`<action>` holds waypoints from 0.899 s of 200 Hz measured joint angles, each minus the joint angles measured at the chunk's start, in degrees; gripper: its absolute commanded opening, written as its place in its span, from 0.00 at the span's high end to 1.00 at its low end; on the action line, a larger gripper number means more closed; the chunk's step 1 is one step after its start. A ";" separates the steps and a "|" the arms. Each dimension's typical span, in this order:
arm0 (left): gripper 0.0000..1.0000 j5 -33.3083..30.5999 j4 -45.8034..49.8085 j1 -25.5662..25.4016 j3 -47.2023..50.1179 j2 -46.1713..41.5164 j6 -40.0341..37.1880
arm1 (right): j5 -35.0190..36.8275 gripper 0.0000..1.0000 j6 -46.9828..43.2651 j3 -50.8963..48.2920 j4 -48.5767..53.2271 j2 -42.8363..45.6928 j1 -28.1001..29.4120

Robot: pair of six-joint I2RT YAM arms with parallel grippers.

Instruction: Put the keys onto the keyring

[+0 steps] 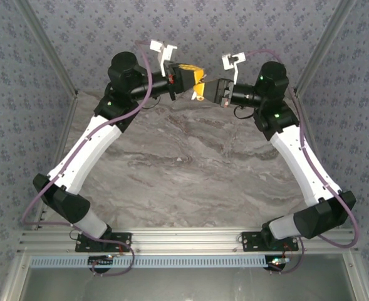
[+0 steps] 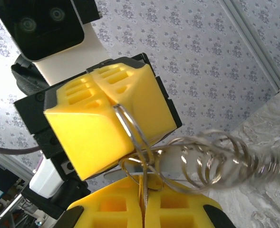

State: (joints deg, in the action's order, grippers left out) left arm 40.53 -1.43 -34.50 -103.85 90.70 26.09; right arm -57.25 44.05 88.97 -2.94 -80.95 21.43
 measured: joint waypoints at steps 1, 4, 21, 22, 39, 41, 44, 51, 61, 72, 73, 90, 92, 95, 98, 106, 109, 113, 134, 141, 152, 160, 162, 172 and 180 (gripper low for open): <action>1.00 -0.02 -0.07 0.02 0.09 -0.07 0.00 | 0.07 1.00 0.00 0.02 0.02 -0.07 0.00; 1.00 -0.15 -0.22 0.02 0.26 -0.09 0.17 | 0.09 1.00 0.00 0.04 0.04 -0.15 0.00; 1.00 -0.87 -1.60 0.00 1.33 -0.28 0.85 | 0.55 1.00 -0.17 0.17 0.70 -0.31 -0.02; 1.00 -0.94 -1.68 0.00 1.40 -0.28 0.94 | 0.55 1.00 -0.20 0.20 0.79 -0.31 -0.02; 1.00 -1.90 -3.34 0.02 2.69 -0.52 1.97 | 1.05 1.00 -0.63 0.33 1.77 -0.26 -0.20; 1.00 -2.10 -3.61 0.00 2.93 -0.57 2.05 | 1.11 0.98 -0.72 0.33 1.90 -0.26 -0.20; 1.00 -2.36 -3.96 0.00 3.26 -0.66 2.21 | 1.16 0.95 -0.83 0.33 2.12 -0.24 -0.28; 1.00 -2.97 -5.16 -0.02 4.31 -0.96 2.78 | 1.36 0.88 -1.01 0.33 2.67 -0.15 -0.44; 1.00 -3.89 -7.15 -0.02 5.88 -1.33 3.74 | 1.57 0.79 -1.20 0.33 3.32 -0.04 -0.81; 1.00 -5.16 -10.36 -0.02 7.63 -1.51 4.94 | 1.66 0.67 -0.85 0.09 4.11 0.42 -1.38; 1.00 -5.35 -10.78 -0.02 7.82 -1.51 5.09 | 1.77 0.66 -1.20 0.04 4.22 0.50 -1.44; 1.00 -7.21 -15.47 -0.02 9.70 -1.51 6.78 | 2.01 0.52 -0.44 -1.18 4.96 2.01 -2.78; 1.00 -7.41 -16.04 -0.02 9.88 -1.51 7.02 | 2.05 0.51 -0.17 -1.31 5.07 2.21 -2.99; 1.00 -7.67 -16.74 -0.02 10.08 -1.51 7.23 | 2.01 0.49 -0.52 -1.57 5.07 2.58 -3.34; 1.00 -7.89 -17.49 0.00 10.29 -1.49 7.54 | 2.08 0.48 0.09 -1.84 5.14 2.93 -3.69; 1.00 -8.50 -19.19 0.00 10.58 -1.44 8.17 | 2.29 0.45 0.50 -2.54 5.33 4.11 -4.98; 1.00 -8.70 -19.85 0.00 10.60 -1.42 8.44 | 2.25 0.44 0.55 -2.73 5.35 4.50 -5.35; 1.00 -8.94 -20.48 0.00 10.60 -1.40 8.70 | 2.34 0.43 1.07 -2.99 5.46 5.05 -6.05; 1.00 -9.75 -25.00 0.00 10.60 -1.40 10.34 | 2.71 0.41 3.10 -3.39 5.75 8.04 -10.45; 1.00 -9.99 -26.21 0.00 10.60 -1.40 10.82 | 3.02 0.41 3.82 -3.37 5.68 8.96 -11.91; 1.00 -10.19 -27.82 0.00 10.60 -1.33 11.54 | 3.61 0.40 4.96 -2.91 5.62 9.94 -13.88; 1.00 -10.19 -28.65 0.00 10.60 -1.33 11.78 | 4.17 0.40 5.70 -2.03 5.70 10.10 -14.78; 1.00 -10.19 -28.83 0.00 10.60 -1.33 11.85 | 4.26 0.40 5.84 -1.73 5.70 10.08 -14.95; 1.00 -10.16 -29.62 0.04 10.60 -1.31 12.02 | 5.22 0.40 6.54 -0.24 5.75 9.75 -15.41; 1.00 -10.16 -30.36 0.07 10.60 -1.29 12.04 | 5.99 0.40 7.15 1.11 5.66 9.25 -15.47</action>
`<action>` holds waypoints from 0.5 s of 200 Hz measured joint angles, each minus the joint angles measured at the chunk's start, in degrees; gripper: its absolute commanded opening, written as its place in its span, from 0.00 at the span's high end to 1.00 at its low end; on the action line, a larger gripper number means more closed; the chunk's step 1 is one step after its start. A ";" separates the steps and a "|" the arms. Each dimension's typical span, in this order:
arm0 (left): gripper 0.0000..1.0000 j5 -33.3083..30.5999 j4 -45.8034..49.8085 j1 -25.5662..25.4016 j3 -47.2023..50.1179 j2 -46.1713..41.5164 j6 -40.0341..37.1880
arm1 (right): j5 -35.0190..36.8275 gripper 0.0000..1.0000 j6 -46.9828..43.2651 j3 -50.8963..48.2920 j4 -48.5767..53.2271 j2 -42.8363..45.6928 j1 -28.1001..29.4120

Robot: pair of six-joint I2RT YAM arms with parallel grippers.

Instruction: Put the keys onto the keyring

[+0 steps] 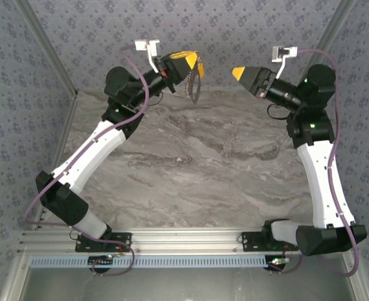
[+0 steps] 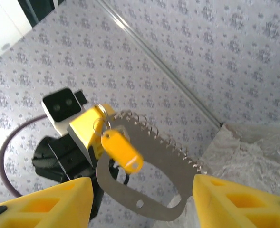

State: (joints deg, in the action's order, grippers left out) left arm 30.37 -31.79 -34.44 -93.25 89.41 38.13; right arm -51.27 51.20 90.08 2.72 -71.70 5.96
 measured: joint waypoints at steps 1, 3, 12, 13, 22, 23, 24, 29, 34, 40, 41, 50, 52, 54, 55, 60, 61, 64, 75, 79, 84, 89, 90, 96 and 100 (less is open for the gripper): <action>1.00 0.00 -0.15 0.00 0.00 0.00 0.00 | 0.09 0.40 0.04 0.13 0.00 -0.04 0.00; 1.00 0.00 -0.33 0.00 0.00 0.00 0.00 | 0.24 0.40 0.15 0.46 0.00 -0.20 -0.02; 1.00 0.00 -1.16 0.04 0.00 0.00 0.07 | 0.98 0.40 0.76 1.84 -0.24 -1.01 -0.04; 1.00 0.00 -1.31 0.04 0.00 0.00 0.07 | 1.05 0.40 0.83 2.05 -0.26 -1.16 -0.04; 1.00 0.02 -2.08 0.04 0.00 0.00 0.09 | 1.62 0.40 1.33 3.23 -0.70 -2.05 0.13; 1.00 0.00 -2.14 0.04 0.00 0.00 0.09 | 1.68 0.40 1.42 3.30 -0.76 -2.12 0.13; 1.00 0.00 -2.29 0.04 0.02 0.00 0.09 | 1.73 0.40 1.44 3.37 -0.79 -2.19 0.15; 1.00 0.00 -2.95 0.04 0.11 0.00 0.11 | 2.14 0.40 1.62 3.87 -0.92 -2.64 0.33; 1.00 0.00 -3.50 0.04 0.26 0.00 0.13 | 2.49 0.40 1.86 4.24 -1.18 -3.15 0.48; 1.00 0.02 -4.35 0.04 0.61 0.00 0.22 | 2.86 0.41 2.01 4.66 -1.40 -3.72 0.76; 1.00 0.02 -4.48 0.04 0.66 0.00 0.24 | 2.95 0.41 2.05 4.76 -1.40 -3.85 0.83; 1.00 0.02 -5.66 0.04 1.29 0.00 0.55 | 3.37 0.42 2.27 5.49 -1.73 -4.83 1.44; 1.00 0.00 -5.88 0.04 1.46 0.00 0.61 | 3.50 0.43 2.25 5.70 -1.86 -5.11 1.64; 1.00 0.02 -6.01 0.04 1.57 0.00 0.68 | 3.61 0.43 2.27 5.90 -1.86 -5.35 1.84; 1.00 0.02 -6.16 0.04 1.66 0.00 0.81 | 3.67 0.44 2.32 5.95 -1.88 -5.42 1.88; 1.00 0.02 -6.49 0.04 1.97 0.00 1.03 | 3.89 0.45 2.36 6.34 -2.16 -6.03 2.34; 1.00 0.02 -6.56 0.04 2.01 0.00 1.03 | 3.96 0.45 2.43 6.40 -2.19 -6.10 2.40; 1.00 0.02 -6.78 0.04 2.21 0.00 1.16 | 4.11 0.45 2.45 6.64 -2.27 -6.45 2.71; 1.00 0.02 -7.50 0.04 2.78 0.00 1.88 | 4.50 0.48 2.54 7.41 -2.62 -7.52 3.74; 1.00 0.04 -7.56 0.04 2.84 0.00 2.08 | 4.66 0.50 2.47 7.72 -2.80 -7.91 4.15; 1.00 0.02 -7.65 0.04 2.89 0.00 2.43 | 4.87 0.52 2.58 8.07 -2.99 -8.33 4.61; 1.00 0.02 -7.78 0.04 2.91 0.00 2.58 | 5.07 0.53 2.67 8.44 -3.17 -8.76 5.11; 1.00 0.04 -7.85 0.04 2.91 0.00 2.71 | 5.16 0.53 2.60 8.57 -3.19 -8.87 5.25; 1.00 0.02 -8.07 0.04 2.91 0.00 3.04 | 5.33 0.53 2.69 9.01 -3.45 -9.38 5.84; 1.00 0.02 -8.33 0.04 2.91 0.00 3.37 | 5.46 0.53 2.64 9.25 -3.63 -9.66 6.19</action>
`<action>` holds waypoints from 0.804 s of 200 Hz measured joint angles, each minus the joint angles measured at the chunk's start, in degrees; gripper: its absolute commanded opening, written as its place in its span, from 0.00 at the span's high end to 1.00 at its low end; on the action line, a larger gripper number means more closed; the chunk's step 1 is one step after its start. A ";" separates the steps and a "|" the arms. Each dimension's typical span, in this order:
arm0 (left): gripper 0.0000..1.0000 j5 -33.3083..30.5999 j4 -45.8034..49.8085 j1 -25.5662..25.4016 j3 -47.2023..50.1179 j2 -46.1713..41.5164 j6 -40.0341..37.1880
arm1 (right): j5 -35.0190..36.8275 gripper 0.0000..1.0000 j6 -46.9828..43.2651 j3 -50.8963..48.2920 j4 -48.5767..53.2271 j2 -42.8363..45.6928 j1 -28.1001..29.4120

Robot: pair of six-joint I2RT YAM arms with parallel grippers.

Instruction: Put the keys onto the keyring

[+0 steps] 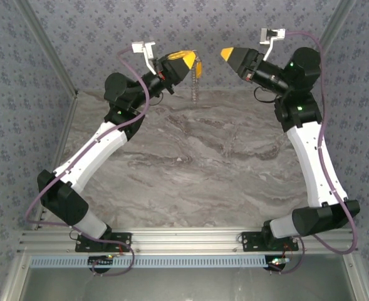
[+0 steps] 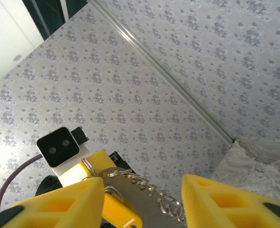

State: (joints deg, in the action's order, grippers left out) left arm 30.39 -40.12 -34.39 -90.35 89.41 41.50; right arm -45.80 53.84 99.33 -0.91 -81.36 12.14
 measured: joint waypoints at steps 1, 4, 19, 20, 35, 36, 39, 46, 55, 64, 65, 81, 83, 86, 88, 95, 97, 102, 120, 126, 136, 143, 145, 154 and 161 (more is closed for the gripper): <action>1.00 0.00 -0.02 0.00 0.00 0.00 0.04 | 0.00 0.53 -0.02 0.09 -0.13 -0.11 0.13; 1.00 0.00 -0.15 0.00 0.00 0.00 0.09 | 0.07 0.53 -0.02 0.26 -0.22 -0.26 0.39; 1.00 0.00 -0.57 0.00 0.00 0.00 0.63 | 0.17 0.49 0.02 0.79 -1.14 -1.11 1.90; 1.00 0.00 -0.57 0.00 0.00 0.00 0.66 | 0.20 0.49 0.04 0.85 -1.27 -1.18 2.05; 1.00 0.02 -0.61 0.00 0.00 0.00 1.20 | 0.20 0.47 -0.07 1.22 -2.10 -1.92 3.96; 1.00 0.02 -0.61 0.00 0.00 0.00 1.25 | 0.17 0.47 -0.07 1.22 -2.12 -1.95 4.04; 1.00 0.00 -0.61 0.00 0.00 0.00 1.27 | 0.20 0.47 -0.04 1.22 -2.29 -2.08 4.39; 1.00 0.00 -0.61 0.00 0.00 0.00 1.33 | 0.17 0.46 -0.24 1.22 -2.40 -2.34 5.40; 1.00 0.02 -0.61 0.00 -0.02 0.00 1.51 | 0.17 0.47 -0.33 1.22 -2.43 -2.64 6.54; 1.00 0.02 -0.61 0.00 -0.02 0.00 1.66 | 0.15 0.48 -0.52 1.22 -2.54 -2.97 7.54; 1.00 0.00 -0.61 0.00 -0.02 0.00 1.66 | 0.15 0.48 -0.59 1.22 -2.54 -3.02 7.67; 1.00 0.02 -0.61 0.00 -0.09 0.07 1.66 | -0.02 0.56 -1.09 1.22 -2.60 -3.56 9.16; 1.00 0.02 -0.61 0.00 -0.11 0.07 1.66 | 0.00 0.58 -0.98 1.22 -2.60 -3.63 9.31; 1.00 0.09 -0.61 0.00 -0.15 0.11 1.68 | 0.00 0.61 -1.31 1.22 -2.62 -3.72 9.51; 1.00 0.11 -0.61 0.00 -0.20 0.13 1.66 | 0.00 0.63 -1.25 1.22 -2.71 -3.78 9.62; 1.00 0.09 -0.46 0.07 -0.37 0.24 1.66 | -0.02 0.70 -1.40 1.22 -3.13 -3.89 9.88; 1.00 0.07 -0.46 0.15 -0.44 0.31 1.66 | -0.02 0.73 -1.25 1.22 -3.13 -3.91 9.88; 1.00 0.13 -0.42 0.22 -0.61 0.48 1.66 | -0.04 0.77 -1.51 1.22 -3.48 -3.91 9.92; 1.00 0.02 -0.35 0.31 -0.90 1.03 1.66 | -0.20 0.93 -2.12 1.20 -4.48 -3.89 10.16; 1.00 -0.02 -0.33 0.31 -0.90 1.09 1.66 | -0.26 0.98 -2.08 1.16 -4.57 -3.85 10.19; 1.00 0.00 -0.31 0.42 -0.90 1.11 1.66 | -0.39 1.00 -1.60 0.98 -4.90 -3.82 10.14; 1.00 -0.02 -0.24 0.44 -0.96 1.11 1.64 | -0.42 1.00 -1.90 0.90 -5.09 -3.82 10.14; 1.00 0.00 -0.24 0.44 -0.98 1.11 1.66 | -0.44 1.00 -2.01 0.87 -5.18 -3.82 10.14; 1.00 -0.02 -0.22 0.52 -1.01 1.11 1.64 | -0.48 1.00 -1.99 0.76 -5.40 -3.82 10.14; 1.00 0.00 -0.22 0.52 -1.01 1.11 1.64 | -0.48 0.90 -1.99 0.66 -5.60 -3.82 10.14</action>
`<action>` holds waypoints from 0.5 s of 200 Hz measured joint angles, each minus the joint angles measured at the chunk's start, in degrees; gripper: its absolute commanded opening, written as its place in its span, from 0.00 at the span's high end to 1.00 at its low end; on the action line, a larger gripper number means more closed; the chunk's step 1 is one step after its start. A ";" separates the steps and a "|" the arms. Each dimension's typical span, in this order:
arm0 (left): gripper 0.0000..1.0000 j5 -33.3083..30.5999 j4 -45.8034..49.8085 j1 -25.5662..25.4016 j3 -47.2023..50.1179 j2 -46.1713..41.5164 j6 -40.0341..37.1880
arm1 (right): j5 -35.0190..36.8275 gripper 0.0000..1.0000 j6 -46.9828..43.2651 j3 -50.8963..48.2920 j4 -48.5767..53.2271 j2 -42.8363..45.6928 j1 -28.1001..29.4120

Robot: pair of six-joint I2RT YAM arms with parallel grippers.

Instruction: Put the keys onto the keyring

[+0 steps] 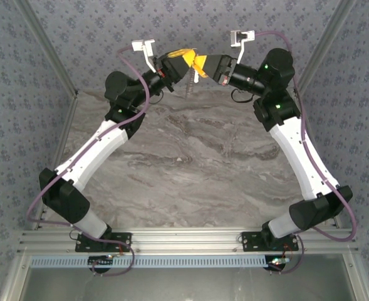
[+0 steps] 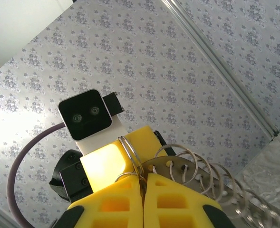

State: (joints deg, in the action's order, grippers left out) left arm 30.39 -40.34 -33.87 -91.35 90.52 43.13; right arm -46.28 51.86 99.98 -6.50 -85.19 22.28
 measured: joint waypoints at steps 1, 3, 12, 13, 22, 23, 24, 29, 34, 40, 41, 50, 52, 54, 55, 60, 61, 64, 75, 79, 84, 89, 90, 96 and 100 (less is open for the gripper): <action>1.00 0.00 0.00 0.00 0.00 0.00 0.00 | 0.00 0.88 0.00 -0.02 0.00 0.00 0.00; 1.00 0.00 0.00 0.00 0.00 0.00 0.02 | 0.00 0.83 0.00 -0.04 -0.04 0.00 0.00; 1.00 0.00 0.02 0.00 0.00 0.00 0.02 | -0.02 0.70 0.22 -0.26 -0.31 0.00 0.00; 1.00 0.00 0.02 0.00 0.00 0.00 0.02 | -0.02 0.69 0.31 -0.31 -0.33 0.00 0.00; 1.00 0.00 0.00 0.00 0.00 0.00 0.02 | 0.00 0.65 0.11 -0.76 -0.68 0.02 0.02; 1.00 0.00 0.00 0.00 0.00 0.00 0.02 | -0.02 0.65 0.02 -0.79 -0.68 0.02 0.02; 1.00 0.02 -0.02 0.00 0.00 0.00 0.02 | 0.02 0.64 0.11 -0.87 -0.76 0.02 0.00; 1.00 0.00 -0.07 0.00 -0.02 0.00 0.02 | 0.02 0.63 0.22 -1.14 -0.87 0.02 0.00; 1.00 0.00 -0.09 0.00 -0.09 0.00 0.02 | 0.07 0.62 0.63 -1.49 -1.07 0.02 -0.02; 1.00 0.00 -0.09 0.00 -0.11 0.00 0.02 | 0.07 0.62 0.90 -1.81 -1.31 0.02 -0.04; 1.00 0.00 -0.09 0.00 -0.11 0.00 0.02 | 0.07 0.62 0.87 -1.90 -1.40 0.02 -0.04; 1.00 0.02 0.00 0.02 -0.11 0.00 0.02 | 0.07 0.62 1.14 -2.29 -1.86 0.02 -0.04; 1.00 0.02 0.02 0.02 -0.11 0.00 0.02 | 0.07 0.63 1.20 -2.38 -1.99 0.04 -0.04; 1.00 0.00 0.02 0.02 -0.11 0.00 0.02 | 0.09 0.64 1.38 -2.49 -2.14 0.04 -0.04; 1.00 0.00 0.02 0.02 -0.11 0.00 0.02 | 0.09 0.65 1.38 -2.51 -2.19 0.07 -0.07; 1.00 0.00 0.04 0.02 -0.11 0.00 0.02 | 0.07 0.69 1.40 -2.75 -2.51 0.07 -0.07; 1.00 0.00 0.04 0.02 -0.11 0.00 0.02 | 0.07 0.69 1.38 -2.80 -2.62 0.09 -0.07; 1.00 0.00 0.07 0.02 -0.11 0.00 0.02 | 0.04 0.73 1.64 -2.93 -2.84 0.11 -0.07; 1.00 0.00 0.28 0.02 -0.11 0.00 0.00 | 0.02 0.81 1.84 -3.48 -3.56 0.35 -0.04; 1.00 0.02 0.39 0.02 -0.11 0.00 0.02 | 0.00 0.82 1.90 -3.65 -3.69 0.48 -0.04; 1.00 -0.02 0.59 0.02 -0.11 0.02 0.02 | 0.04 0.82 2.27 -3.87 -4.00 0.63 -0.02; 1.00 -0.02 0.74 0.02 -0.11 0.02 0.02 | 0.02 0.81 2.32 -4.11 -4.26 0.81 -0.02; 1.00 0.00 0.74 0.02 -0.11 0.02 0.00 | 0.00 0.81 2.40 -4.15 -4.33 0.85 -0.02; 1.00 0.00 0.83 0.02 -0.11 0.02 0.00 | 0.00 0.78 2.38 -4.39 -4.44 1.07 -0.02; 1.00 0.00 0.87 0.02 -0.11 0.02 0.02 | 0.00 0.74 2.56 -4.57 -4.52 1.20 -0.02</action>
State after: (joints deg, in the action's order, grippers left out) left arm 30.39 -39.46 -33.85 -91.46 90.54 43.16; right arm -46.28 54.41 95.42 -11.03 -83.99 22.26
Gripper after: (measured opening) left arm 0.038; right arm 0.194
